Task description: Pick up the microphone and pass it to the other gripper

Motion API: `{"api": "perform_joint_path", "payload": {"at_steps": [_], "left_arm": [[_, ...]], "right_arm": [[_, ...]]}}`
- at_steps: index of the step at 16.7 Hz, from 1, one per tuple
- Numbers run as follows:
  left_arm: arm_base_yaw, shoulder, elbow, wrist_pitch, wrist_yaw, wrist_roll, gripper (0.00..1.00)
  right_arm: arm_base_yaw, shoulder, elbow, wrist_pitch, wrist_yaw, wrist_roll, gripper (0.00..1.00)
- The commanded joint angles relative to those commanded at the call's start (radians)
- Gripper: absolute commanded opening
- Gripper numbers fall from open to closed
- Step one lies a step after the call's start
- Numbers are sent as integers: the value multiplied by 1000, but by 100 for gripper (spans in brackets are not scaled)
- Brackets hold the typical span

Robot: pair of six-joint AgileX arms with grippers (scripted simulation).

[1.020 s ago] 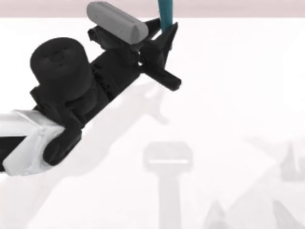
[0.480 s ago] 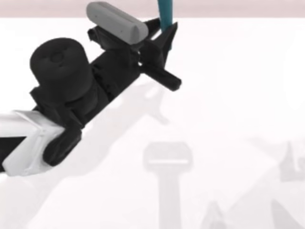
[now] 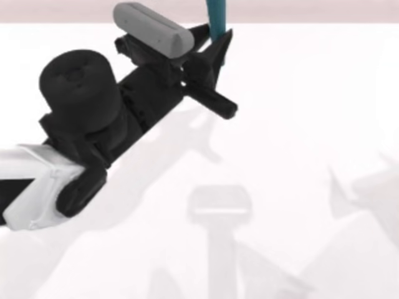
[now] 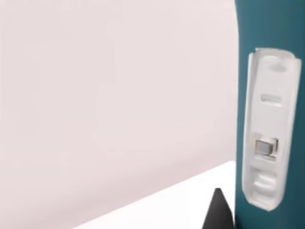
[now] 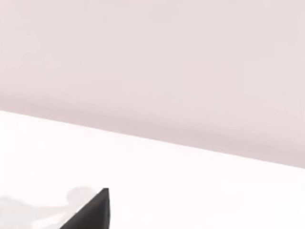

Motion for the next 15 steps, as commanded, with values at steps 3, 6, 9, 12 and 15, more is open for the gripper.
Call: {"api": "perform_joint_path", "payload": {"at_steps": [3, 6, 9, 12, 15], "left_arm": [[0, 0, 0, 0, 0, 0, 0], [0, 0, 0, 0, 0, 0, 0], [0, 0, 0, 0, 0, 0, 0], [0, 0, 0, 0, 0, 0, 0], [0, 0, 0, 0, 0, 0, 0]], "right_arm": [[91, 243, 147, 90, -79, -10, 100], [176, 459, 287, 175, -152, -21, 100], [246, 629, 399, 242, -213, -33, 100], [291, 750, 467, 281, -252, -40, 100], [305, 789, 487, 292, -264, -42, 100]]}}
